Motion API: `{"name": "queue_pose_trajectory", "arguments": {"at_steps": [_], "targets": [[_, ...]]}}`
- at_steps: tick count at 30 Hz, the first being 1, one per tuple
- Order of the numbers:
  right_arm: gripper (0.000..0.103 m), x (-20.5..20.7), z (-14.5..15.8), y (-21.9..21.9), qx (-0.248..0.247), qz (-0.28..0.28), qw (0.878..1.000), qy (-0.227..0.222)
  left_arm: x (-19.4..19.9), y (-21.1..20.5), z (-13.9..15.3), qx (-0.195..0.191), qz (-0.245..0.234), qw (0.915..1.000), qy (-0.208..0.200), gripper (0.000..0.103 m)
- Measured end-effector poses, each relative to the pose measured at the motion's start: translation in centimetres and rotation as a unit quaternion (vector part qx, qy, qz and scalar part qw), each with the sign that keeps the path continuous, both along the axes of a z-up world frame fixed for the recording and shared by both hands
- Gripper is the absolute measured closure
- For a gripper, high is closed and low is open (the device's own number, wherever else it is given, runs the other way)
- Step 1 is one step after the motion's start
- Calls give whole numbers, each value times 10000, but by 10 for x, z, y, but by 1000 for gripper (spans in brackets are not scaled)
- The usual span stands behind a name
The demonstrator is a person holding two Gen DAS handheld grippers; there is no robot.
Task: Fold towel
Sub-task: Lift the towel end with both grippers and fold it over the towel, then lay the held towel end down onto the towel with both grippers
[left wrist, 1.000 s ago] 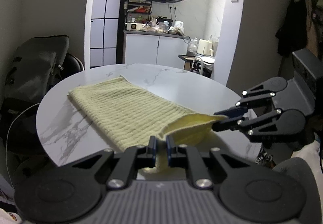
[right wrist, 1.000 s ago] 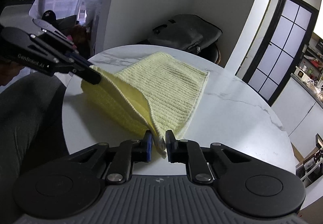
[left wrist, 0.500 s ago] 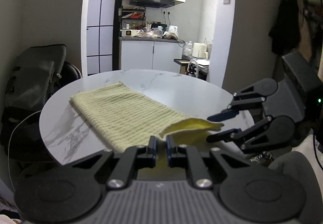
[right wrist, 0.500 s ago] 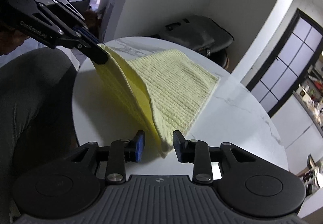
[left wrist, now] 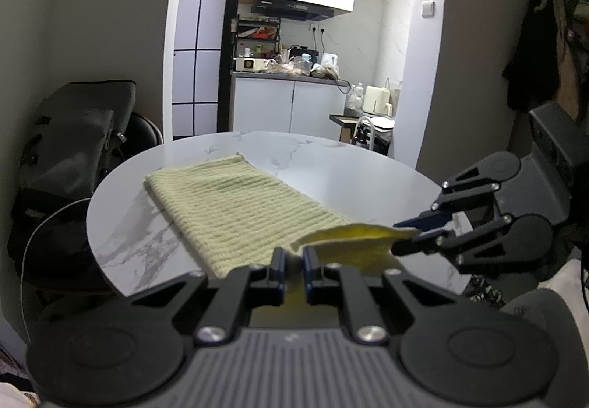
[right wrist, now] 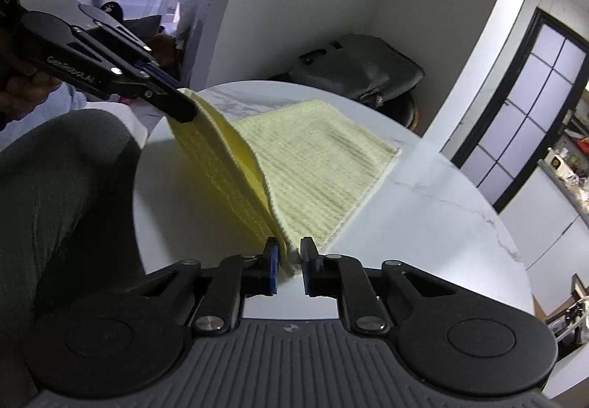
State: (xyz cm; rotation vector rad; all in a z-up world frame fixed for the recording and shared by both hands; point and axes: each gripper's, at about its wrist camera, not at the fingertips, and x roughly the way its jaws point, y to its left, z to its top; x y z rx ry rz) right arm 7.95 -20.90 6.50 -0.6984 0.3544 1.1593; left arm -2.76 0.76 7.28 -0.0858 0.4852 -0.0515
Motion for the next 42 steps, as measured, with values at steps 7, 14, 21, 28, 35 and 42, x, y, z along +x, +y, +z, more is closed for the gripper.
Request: {"name": "queue_pose_trajectory", "arguments": {"at_steps": [7,14,21,28,35,42], "targets": [[91,0,-2,-2,-49,-11,10000,0,1,1,0,-39,25,10000,-33,92],[94,-2,-3,1,-42,-121,9999,41,-1,1,2,-61,-8,10000,-44,92],[95,-4,12,-8,177,-252,9995,-6,0,0,9,-26,-41,9999,-150,92],[95,-4,25,-5,321,-293,9990,-138,-4,-3,22,75,-113,9995,-271,92],[95,-10,36,-13,532,-358,9977,-226,-15,-6,30,48,-181,9990,-406,92],[95,-1,45,-7,635,-406,9967,-296,-10,-4,39,46,-97,9984,-561,92]]}}
